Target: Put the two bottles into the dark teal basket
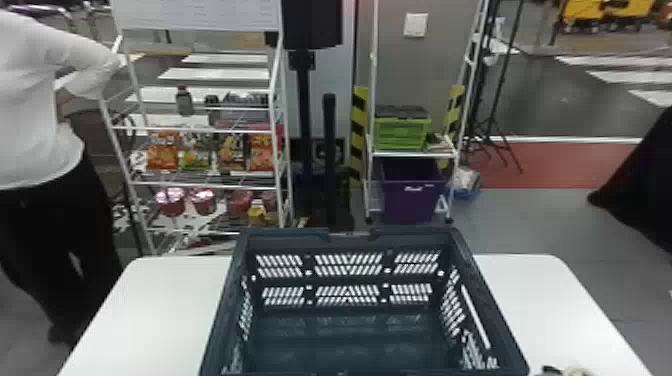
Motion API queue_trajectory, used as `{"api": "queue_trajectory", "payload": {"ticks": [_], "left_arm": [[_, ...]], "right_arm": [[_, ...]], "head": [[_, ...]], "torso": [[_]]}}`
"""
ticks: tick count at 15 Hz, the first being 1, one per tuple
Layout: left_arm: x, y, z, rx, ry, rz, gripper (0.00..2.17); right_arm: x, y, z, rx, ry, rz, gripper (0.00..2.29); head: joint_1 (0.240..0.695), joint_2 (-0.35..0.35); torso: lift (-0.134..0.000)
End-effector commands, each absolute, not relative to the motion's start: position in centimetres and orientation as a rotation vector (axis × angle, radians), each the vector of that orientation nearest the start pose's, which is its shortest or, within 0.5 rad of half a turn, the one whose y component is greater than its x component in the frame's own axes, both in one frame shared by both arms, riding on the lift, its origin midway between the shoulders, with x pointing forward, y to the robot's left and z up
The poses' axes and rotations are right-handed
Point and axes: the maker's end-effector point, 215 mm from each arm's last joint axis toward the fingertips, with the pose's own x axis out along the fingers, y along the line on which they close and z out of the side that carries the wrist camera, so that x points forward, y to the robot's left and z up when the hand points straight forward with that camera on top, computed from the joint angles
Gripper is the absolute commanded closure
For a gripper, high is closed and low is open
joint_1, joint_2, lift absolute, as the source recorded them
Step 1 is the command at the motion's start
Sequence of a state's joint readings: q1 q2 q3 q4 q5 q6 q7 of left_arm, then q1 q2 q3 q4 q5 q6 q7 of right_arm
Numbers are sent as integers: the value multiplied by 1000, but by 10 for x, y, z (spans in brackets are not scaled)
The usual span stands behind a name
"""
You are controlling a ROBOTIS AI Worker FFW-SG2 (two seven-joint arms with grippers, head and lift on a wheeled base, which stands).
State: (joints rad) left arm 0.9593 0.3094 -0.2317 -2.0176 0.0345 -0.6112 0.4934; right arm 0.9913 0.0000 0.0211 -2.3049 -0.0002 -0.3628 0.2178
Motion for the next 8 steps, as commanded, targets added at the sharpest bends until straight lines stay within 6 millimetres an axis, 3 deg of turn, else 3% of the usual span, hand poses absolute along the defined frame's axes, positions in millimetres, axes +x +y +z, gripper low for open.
{"api": "queue_trajectory", "payload": {"ticks": [1,5,8], "left_arm": [[262,229,-350,-69,-42,122,2148],[262,231,-350,-66,-41,121,2148],[262,231,-351,-65,-38,123,2148]], "right_arm": [[321,-169,-263,-21,-91,237,1717],[353,-159,-267,-47,-9,250,1717],[390,-156,-287,-40,117,249,1717]], "head": [[499,0],[499,0],[499,0]], "torso": [[0],[0],[0]]}}
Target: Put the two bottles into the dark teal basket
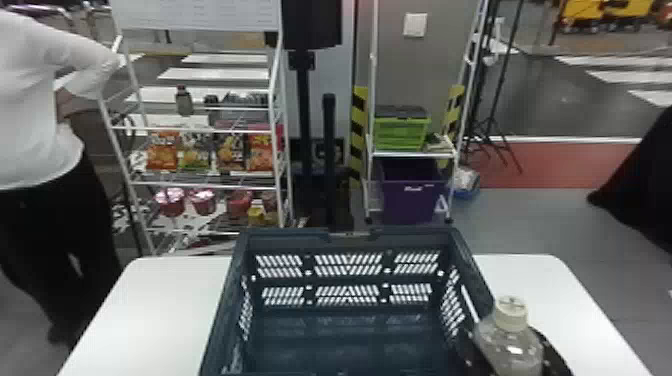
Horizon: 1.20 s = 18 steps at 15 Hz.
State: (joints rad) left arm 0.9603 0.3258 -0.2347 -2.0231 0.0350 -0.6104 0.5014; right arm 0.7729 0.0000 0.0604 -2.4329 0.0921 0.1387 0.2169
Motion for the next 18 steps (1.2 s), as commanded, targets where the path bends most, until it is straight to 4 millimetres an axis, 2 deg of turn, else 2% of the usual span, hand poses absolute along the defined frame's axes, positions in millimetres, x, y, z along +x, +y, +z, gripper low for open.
{"api": "queue_trajectory", "payload": {"ticks": [1,7,9,13,18], "left_arm": [[262,230,-351,-66,-38,122,2148],[256,230,-358,-64,-24,136,2148],[253,229,-360,-66,-21,142,2148],[253,229,-362,-65,-17,144,2148],[254,230,-364,-66,-16,151,2148]], "right_arm": [[399,-155,-288,-45,133,248,1717],[447,-139,-306,-80,288,257,1717],[462,-143,-309,-109,318,240,1717],[488,-148,-337,-143,384,230,1717],[517,-137,-366,-162,442,255,1717]], "head": [[499,0],[499,0],[499,0],[499,0],[499,0]], "torso": [[0],[0],[0],[0],[0]]}}
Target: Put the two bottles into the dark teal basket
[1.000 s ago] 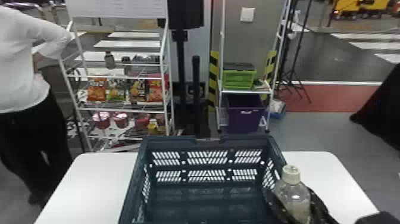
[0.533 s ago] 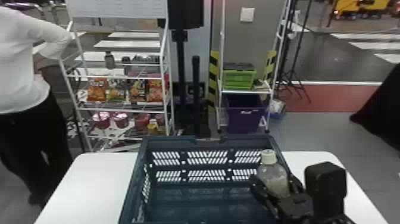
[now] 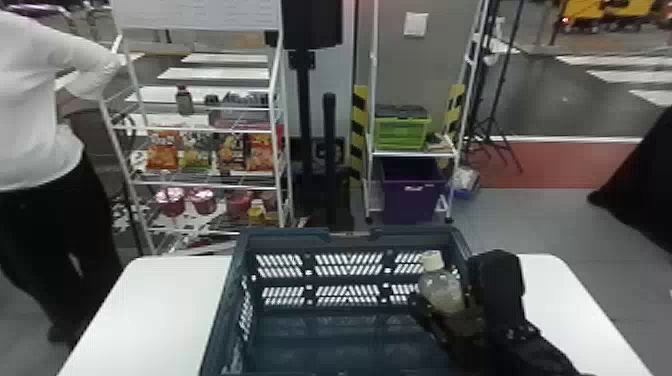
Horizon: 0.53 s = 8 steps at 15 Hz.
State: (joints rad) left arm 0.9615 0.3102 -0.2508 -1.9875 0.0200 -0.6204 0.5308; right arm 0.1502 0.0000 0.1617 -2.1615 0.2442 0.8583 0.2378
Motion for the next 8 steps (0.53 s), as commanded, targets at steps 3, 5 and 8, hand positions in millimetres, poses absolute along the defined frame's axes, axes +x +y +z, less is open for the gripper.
{"api": "queue_trajectory", "payload": {"ticks": [3,5,8], "left_arm": [[255,234,-367,-68,-13,159,2152],[258,238,-367,-69,-15,167,2148],[262,240,-366,-75,-18,170,2148]], "right_arm": [[529,-130,-376,-174,476,266,1713],[535,-127,-380,-184,491,271,1713],[539,-126,-380,-190,501,269,1652]], "head": [[499,0],[499,0],[499,0]], "torso": [[0],[0],[0]]}}
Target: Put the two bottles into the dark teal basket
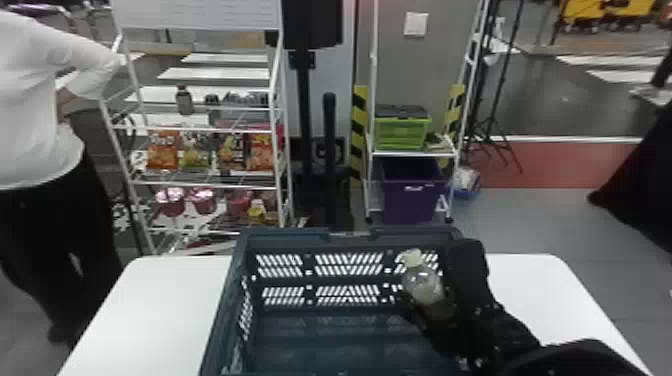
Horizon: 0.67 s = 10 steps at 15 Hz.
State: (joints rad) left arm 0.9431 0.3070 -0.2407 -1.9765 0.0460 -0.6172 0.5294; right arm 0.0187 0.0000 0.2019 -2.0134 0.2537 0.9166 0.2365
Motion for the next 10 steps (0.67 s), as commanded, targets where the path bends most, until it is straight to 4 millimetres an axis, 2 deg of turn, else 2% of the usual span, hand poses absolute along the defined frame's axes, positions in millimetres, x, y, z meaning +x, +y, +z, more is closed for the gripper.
{"api": "queue_trajectory", "payload": {"ticks": [1,2,3,4,6,8,10], "left_arm": [[262,240,-366,-75,-20,170,2148],[263,240,-367,-73,-17,169,2148],[264,240,-367,-72,-13,170,2148],[265,240,-368,-71,-11,169,2152],[265,240,-368,-71,-10,169,2148],[265,240,-369,-70,-9,169,2148],[265,240,-370,-70,-7,170,2148]], "right_arm": [[538,-124,-380,-191,500,270,1372],[537,-124,-381,-189,507,270,1035],[533,-123,-386,-185,530,272,552],[530,-120,-389,-182,544,277,211],[530,-118,-388,-182,543,282,66],[531,-115,-385,-177,536,292,66],[530,-111,-372,-165,511,307,66]], "head": [[499,0],[499,0],[499,0],[499,0],[499,0],[499,0],[499,0]], "torso": [[0],[0],[0],[0],[0],[0],[0]]}}
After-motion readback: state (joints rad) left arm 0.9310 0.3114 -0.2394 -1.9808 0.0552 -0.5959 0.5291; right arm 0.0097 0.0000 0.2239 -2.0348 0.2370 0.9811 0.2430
